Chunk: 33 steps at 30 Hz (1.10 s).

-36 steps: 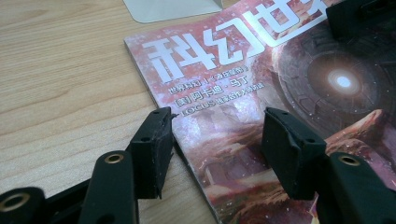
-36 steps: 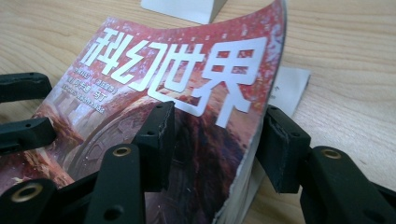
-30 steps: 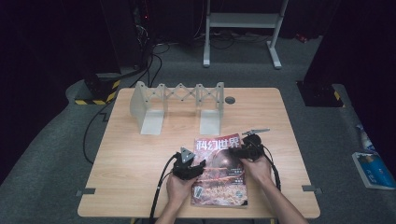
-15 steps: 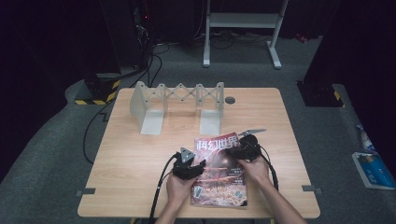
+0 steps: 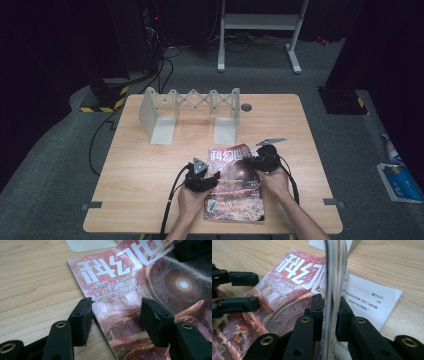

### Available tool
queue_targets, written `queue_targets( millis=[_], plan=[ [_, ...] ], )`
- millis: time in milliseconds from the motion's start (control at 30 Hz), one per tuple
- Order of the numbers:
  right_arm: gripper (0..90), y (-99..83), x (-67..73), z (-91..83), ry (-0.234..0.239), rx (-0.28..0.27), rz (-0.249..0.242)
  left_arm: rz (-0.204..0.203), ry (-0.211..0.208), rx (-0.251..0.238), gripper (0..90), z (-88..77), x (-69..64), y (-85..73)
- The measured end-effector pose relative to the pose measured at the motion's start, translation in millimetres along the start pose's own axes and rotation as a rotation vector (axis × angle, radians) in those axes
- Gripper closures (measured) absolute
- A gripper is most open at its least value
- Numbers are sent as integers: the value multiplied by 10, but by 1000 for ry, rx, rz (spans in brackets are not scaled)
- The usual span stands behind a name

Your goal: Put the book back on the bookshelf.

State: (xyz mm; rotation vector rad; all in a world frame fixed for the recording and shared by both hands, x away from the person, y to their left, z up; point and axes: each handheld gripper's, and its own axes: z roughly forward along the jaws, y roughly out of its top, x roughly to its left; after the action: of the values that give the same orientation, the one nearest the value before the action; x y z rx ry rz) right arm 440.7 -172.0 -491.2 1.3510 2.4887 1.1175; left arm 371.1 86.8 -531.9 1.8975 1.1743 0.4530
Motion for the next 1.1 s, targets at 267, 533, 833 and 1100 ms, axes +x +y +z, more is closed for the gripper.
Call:
queue_targets(
  millis=[267,533,833,1100],
  plan=[
    [847,-14,70,-58,26,-13,-58,-45,-53,2,337,-19,56,0],
    [854,-55,115,-156,56,-48,-85,-64,-75,5,285,-26,86,5],
    [857,-94,167,-257,80,-83,-127,-93,-132,16,205,11,162,54],
    [858,-135,210,-331,103,-107,-166,-111,-171,20,181,71,175,104]
  ],
)
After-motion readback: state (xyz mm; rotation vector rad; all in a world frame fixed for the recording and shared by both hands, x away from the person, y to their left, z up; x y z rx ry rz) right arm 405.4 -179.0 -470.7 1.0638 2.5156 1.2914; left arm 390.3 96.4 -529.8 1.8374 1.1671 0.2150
